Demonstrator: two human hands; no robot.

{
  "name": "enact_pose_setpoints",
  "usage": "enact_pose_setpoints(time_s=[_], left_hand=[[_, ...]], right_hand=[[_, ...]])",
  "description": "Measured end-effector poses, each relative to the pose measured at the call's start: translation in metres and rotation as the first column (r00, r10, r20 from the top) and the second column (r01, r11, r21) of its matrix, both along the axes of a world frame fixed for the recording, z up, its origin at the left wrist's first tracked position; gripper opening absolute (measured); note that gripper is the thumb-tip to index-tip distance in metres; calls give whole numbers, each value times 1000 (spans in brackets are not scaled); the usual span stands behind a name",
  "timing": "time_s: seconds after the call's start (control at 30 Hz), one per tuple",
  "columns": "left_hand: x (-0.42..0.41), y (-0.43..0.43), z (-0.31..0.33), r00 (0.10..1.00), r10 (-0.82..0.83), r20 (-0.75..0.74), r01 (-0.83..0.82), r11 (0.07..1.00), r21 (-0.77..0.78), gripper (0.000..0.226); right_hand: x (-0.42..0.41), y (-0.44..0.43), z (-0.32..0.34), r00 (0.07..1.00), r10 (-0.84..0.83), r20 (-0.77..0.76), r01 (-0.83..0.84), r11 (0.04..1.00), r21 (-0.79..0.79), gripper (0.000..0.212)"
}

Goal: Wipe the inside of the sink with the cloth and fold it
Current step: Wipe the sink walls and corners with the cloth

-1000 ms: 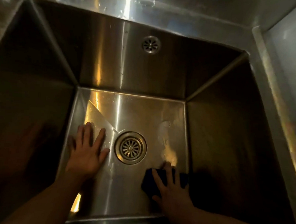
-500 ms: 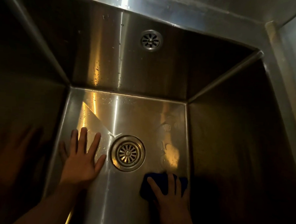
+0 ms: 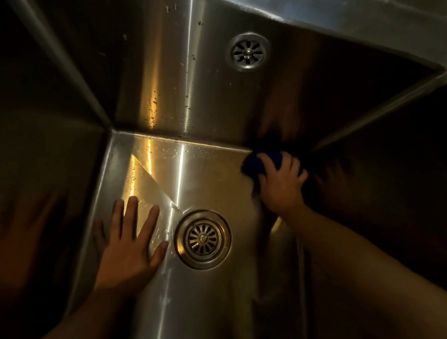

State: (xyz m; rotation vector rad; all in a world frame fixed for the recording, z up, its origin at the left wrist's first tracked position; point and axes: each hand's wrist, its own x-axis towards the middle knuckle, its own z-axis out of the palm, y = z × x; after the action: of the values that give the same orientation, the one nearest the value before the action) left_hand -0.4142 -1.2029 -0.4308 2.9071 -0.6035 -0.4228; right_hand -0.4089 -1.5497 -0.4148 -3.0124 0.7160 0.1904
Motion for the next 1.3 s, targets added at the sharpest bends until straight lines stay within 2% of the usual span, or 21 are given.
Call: enact_pose_setpoints(time_s=[0.17,0.33,0.43,0.53,0.6,0.67,0.7,0.73,0.77,0.8,0.93,1.03,1.07,1.13,1.2,1.3], left_hand=[[0,0,-2,1000,0,13,0,1000,2,71],[-1,0,-3,1000,-3,31,4,1000,-17,72],[0,1,-5,999,-15,44,15,1000,-21,73],[0,1,-7,999,-16,49,17,1000,-25,72],[1,1,-8,999,-11,46,13,999,-30,72],[1,0,-7,999,-4,40,6,999,-44,72],[1,0,-6,999,-2,40,4,999,-50,72],[1,-1,-5,999,-3,38,5,998,-56,72],[1,-1,-5,999,-3,34,5,998,-61,72],[1,-1,-5,1000,-4,30,6,998,-64,72],[2,0,-4,1000,-2,24,4,998,-58,72],[2,0,-3,999,-20,29,22,998,-52,72],[2,0,-3,999,-22,30,23,998,-52,72],[2,0,-2,999,-21,29,23,999,-45,72],[1,-1,-1,999,-25,32,27,999,-40,72],[2,-2,0,999,-25,41,27,999,-39,71]], right_hand=[[10,-11,-2,999,43,18,-43,999,-18,50],[0,-3,10,999,25,-45,-23,999,40,51],[-40,26,18,990,6,-138,6,996,86,52],[-106,69,31,960,132,-248,-99,985,140,65],[-158,94,38,892,253,-375,-195,963,188,79],[-196,112,42,770,331,-545,-201,937,285,83],[-206,113,42,680,409,-609,-254,910,328,79],[-212,111,42,605,482,-634,-290,875,388,74],[-214,107,40,584,532,-612,-323,845,426,67],[-215,102,37,524,588,-616,-326,807,493,61],[-202,101,45,400,634,-662,-281,772,569,59],[-198,104,55,414,608,-678,-279,793,541,59],[-196,104,60,437,608,-662,-332,794,510,58],[-194,100,64,517,582,-628,-473,806,357,54],[-192,94,60,611,528,-590,-442,846,299,56],[-166,79,46,813,366,-452,-348,929,125,68]])
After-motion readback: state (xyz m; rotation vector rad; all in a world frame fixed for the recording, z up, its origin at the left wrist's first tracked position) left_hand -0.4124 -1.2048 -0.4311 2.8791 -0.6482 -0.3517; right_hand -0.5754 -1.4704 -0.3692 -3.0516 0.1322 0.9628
